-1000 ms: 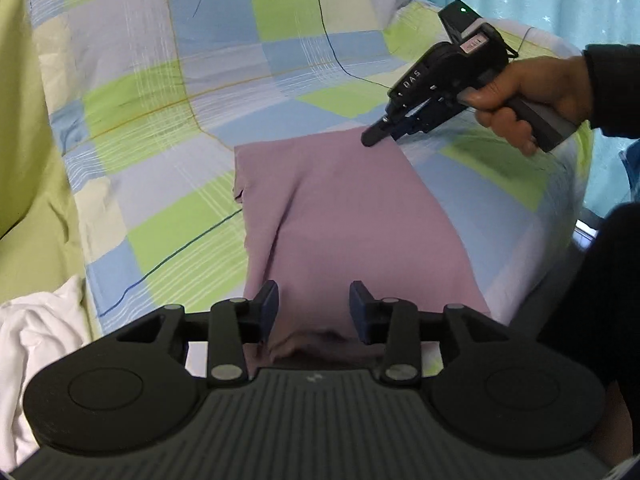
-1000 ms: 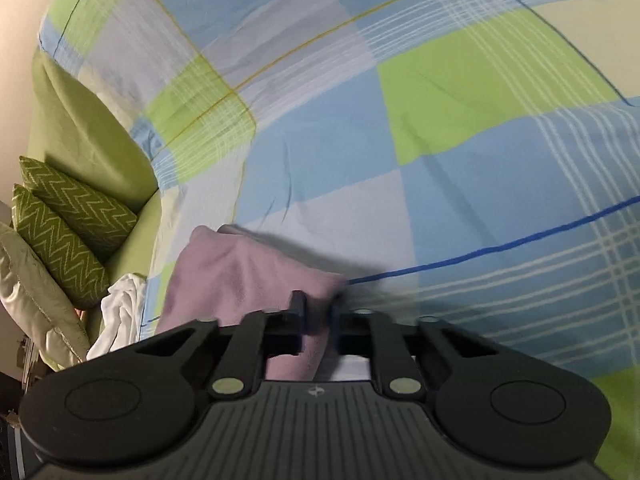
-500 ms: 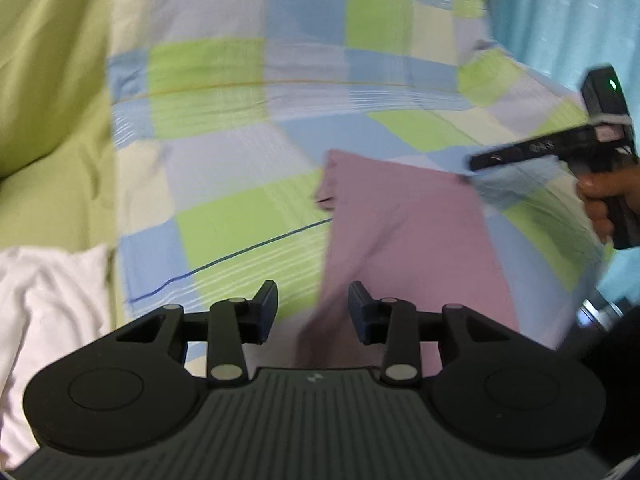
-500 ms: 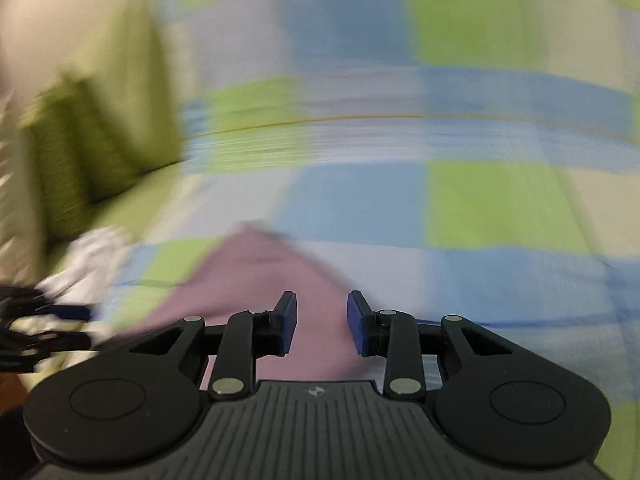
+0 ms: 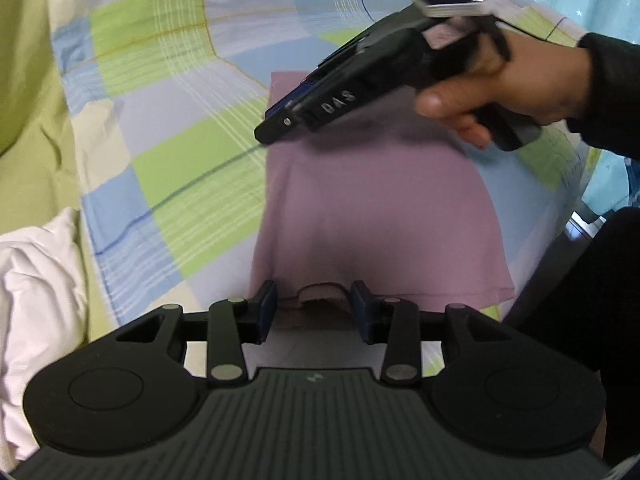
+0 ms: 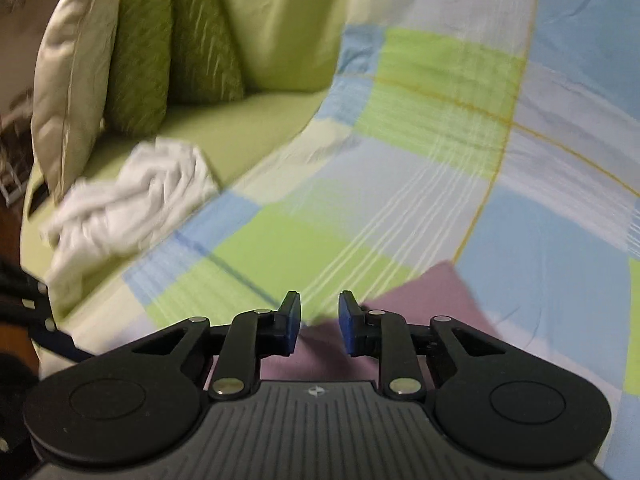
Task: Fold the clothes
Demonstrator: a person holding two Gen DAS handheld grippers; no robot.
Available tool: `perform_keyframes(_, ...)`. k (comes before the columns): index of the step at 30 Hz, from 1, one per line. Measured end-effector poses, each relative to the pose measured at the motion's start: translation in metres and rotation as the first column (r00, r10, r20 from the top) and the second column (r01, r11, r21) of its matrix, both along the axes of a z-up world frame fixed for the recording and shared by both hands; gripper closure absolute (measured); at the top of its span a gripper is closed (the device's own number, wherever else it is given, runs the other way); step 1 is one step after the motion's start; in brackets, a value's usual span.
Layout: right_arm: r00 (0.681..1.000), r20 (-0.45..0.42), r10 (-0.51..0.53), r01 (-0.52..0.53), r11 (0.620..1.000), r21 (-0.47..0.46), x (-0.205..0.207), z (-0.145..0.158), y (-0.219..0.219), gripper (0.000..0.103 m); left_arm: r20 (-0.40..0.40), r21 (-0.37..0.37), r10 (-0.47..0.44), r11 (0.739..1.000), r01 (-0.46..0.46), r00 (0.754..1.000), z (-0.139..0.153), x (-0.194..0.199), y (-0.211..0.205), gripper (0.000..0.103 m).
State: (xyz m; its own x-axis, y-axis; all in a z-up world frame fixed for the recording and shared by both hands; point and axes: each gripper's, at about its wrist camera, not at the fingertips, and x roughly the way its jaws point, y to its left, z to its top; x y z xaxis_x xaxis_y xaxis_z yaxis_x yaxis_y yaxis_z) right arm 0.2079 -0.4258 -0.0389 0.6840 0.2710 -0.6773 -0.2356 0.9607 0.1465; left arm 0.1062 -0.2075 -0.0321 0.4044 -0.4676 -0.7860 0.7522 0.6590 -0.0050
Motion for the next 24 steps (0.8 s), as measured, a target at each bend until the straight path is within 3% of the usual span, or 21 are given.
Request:
perform_keyframes(3,1.000,0.023,-0.017,0.016,0.999,0.043,-0.018,0.006,-0.005,0.077,-0.012,-0.045,0.008,0.999,-0.008,1.000,0.002,0.001,-0.002,0.065)
perform_keyframes(5,1.000,-0.016,-0.001,0.002,0.999,0.041,-0.036,0.000,-0.002,0.076,-0.033,-0.068,0.008,0.998,-0.010,0.999,-0.002,0.003,-0.006,0.066)
perform_keyframes(12,0.995,-0.082,-0.050,0.048,0.998,-0.033,-0.117,-0.006,-0.002,0.074,-0.009,0.087,-0.132,0.987,0.132,0.991,-0.013,-0.038,-0.018,0.066)
perform_keyframes(14,0.994,-0.069,-0.085,0.082,0.996,-0.042,-0.139,0.001,0.001,0.073,0.038,0.075,-0.120,0.990,0.117,0.992,-0.006,-0.043,-0.013,0.067)
perform_keyframes(17,0.995,-0.063,-0.081,0.081,0.997,0.005,-0.154,-0.002,0.020,0.072,0.062,-0.022,-0.053,0.998,0.055,0.997,0.008,-0.037,-0.003,0.066)
perform_keyframes(20,0.996,-0.059,-0.072,0.075,0.996,0.055,-0.167,-0.005,0.039,0.073,0.070,-0.069,0.000,0.998,0.004,0.998,0.009,-0.020,-0.006,0.063)
perform_keyframes(24,0.997,-0.079,-0.024,0.017,0.996,-0.084,-0.176,-0.017,0.066,0.074,0.031,-0.004,-0.030,1.000,0.030,0.999,-0.010,-0.011,-0.019,0.065)
